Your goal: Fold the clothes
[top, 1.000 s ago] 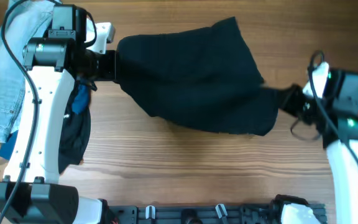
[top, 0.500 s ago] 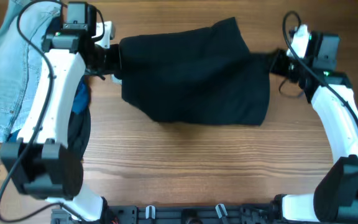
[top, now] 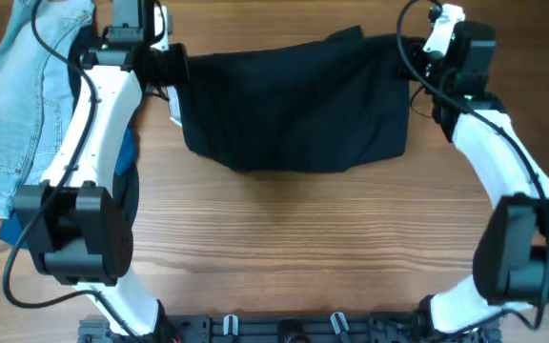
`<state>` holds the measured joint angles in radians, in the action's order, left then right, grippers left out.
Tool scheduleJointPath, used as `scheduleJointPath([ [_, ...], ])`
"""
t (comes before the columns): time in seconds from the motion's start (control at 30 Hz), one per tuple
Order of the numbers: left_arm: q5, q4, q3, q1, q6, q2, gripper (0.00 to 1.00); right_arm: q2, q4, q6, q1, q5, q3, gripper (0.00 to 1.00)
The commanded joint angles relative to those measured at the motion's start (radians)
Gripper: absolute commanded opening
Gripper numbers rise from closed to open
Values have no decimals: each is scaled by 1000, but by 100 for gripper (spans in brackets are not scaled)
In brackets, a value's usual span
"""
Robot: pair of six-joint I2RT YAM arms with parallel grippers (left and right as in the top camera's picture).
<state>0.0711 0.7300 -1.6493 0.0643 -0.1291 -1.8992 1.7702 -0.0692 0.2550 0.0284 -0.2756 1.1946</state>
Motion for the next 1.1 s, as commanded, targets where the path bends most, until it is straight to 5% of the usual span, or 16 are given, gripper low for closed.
scheduleJointPath([
  [0.0,-101,-70,-3,-6,-42,-38,4,64,-55,-19,1,40,16,4],
  [0.43,-188,-278,-3,-5,-52,-229,4,227,-297,-24,-5,41,16,4],
  [0.57,-213,-403,-3,-6,-52,-270,27,295,-412,-46,-20,45,17,7],
  [0.6,-226,-429,-3,-6,-52,-278,35,315,-450,-46,-27,57,17,17],
  [0.63,-242,-453,-3,-6,-52,-288,54,327,-472,-47,-32,69,17,41],
  [0.67,-257,-478,-3,-8,-53,-292,87,338,-500,-46,-39,91,17,84],
  [0.7,-264,-489,-3,-11,-63,-294,100,343,-515,-46,-43,114,18,99],
  [0.87,-263,-498,-6,-32,-63,-275,100,327,-490,-42,-44,95,49,100],
  [1.07,-245,-341,-6,-32,-63,-189,100,223,-241,-46,-44,5,119,100],
])
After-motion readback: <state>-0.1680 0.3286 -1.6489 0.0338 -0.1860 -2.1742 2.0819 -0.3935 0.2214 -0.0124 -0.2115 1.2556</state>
